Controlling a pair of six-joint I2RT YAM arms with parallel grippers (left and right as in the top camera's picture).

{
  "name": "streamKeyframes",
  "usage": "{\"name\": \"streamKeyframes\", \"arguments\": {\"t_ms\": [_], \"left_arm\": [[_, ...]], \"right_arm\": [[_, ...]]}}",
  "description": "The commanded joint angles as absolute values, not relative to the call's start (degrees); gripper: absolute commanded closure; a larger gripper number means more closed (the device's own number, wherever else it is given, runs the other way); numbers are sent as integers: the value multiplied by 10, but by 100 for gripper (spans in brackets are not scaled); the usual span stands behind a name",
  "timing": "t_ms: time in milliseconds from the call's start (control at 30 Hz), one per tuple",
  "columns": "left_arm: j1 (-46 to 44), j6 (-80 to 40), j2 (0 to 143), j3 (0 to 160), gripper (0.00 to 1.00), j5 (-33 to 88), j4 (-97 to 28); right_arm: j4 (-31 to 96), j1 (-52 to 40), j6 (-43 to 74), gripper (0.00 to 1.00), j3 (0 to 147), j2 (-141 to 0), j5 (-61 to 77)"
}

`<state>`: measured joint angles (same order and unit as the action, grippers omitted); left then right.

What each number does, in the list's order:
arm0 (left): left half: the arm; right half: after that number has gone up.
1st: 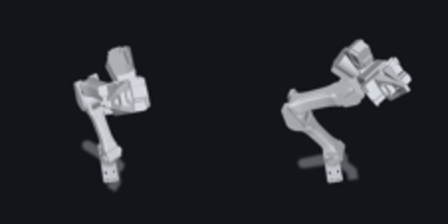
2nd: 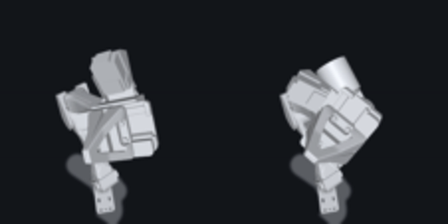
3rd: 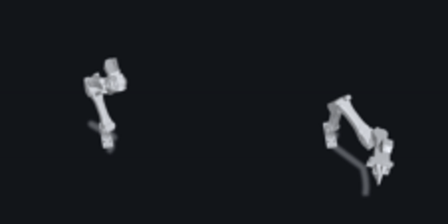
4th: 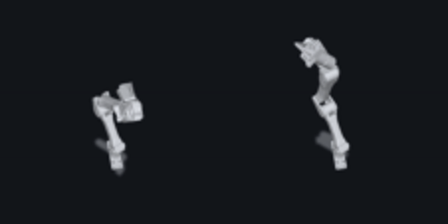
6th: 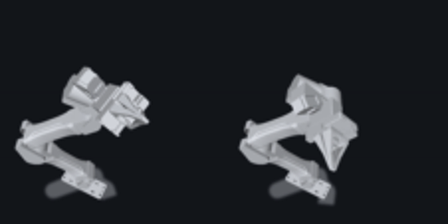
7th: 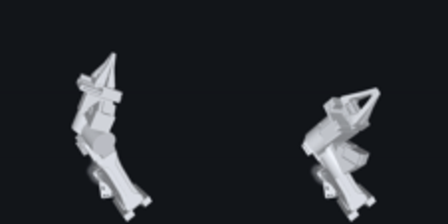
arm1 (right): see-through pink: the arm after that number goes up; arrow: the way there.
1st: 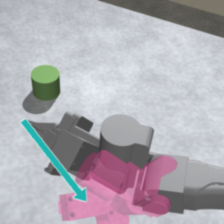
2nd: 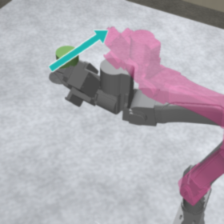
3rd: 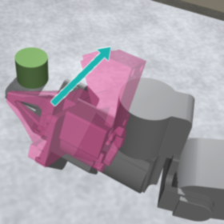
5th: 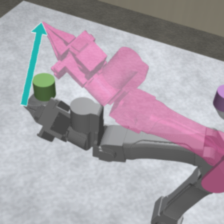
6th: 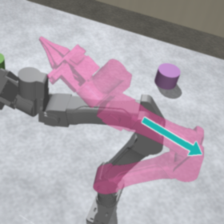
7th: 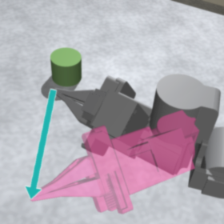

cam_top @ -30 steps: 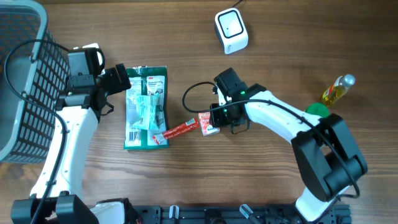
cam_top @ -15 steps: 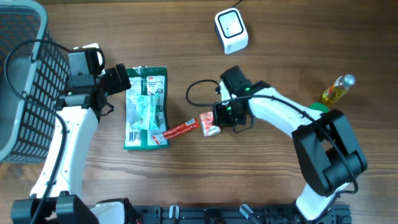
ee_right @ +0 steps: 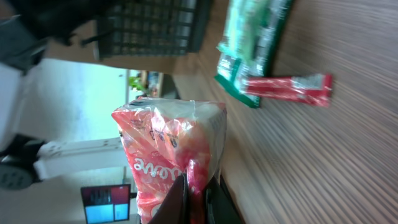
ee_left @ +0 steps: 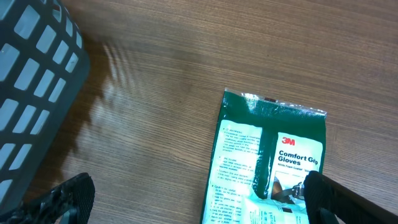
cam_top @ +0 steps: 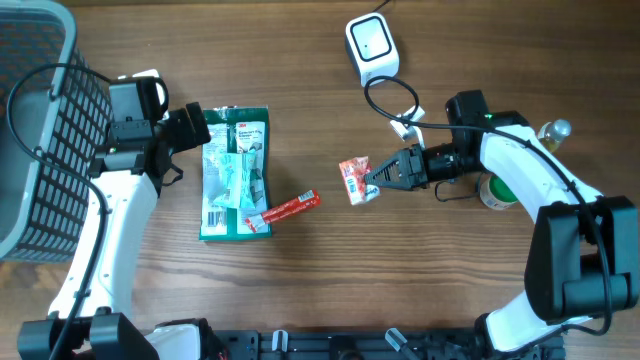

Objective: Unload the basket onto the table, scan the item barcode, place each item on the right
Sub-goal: 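Lift the tissue pack with the right gripper and rotate it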

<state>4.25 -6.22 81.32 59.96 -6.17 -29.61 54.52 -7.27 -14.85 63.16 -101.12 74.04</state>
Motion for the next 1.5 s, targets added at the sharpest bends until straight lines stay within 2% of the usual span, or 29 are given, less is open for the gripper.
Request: {"name": "streamKeyframes", "arguments": {"t_ms": [0,167,300,1000,1467], "left_arm": [[46,-51,807,604,0,-65,-295],[46,-51,807,604,0,-65,-295],[46,-51,807,604,0,-65,-294],[46,-51,807,604,0,-65,-295],[46,-51,807,604,0,-65,-295]], "right_arm": [[551,-70,-210,96,633,-1001,832],[553,-70,-209,96,633,-1001,832],[553,-70,-190,96,633,-1001,779],[550,-70,-189,94,633,-1002,758],[513,-73,-148,96,633,-1002,564]]}}
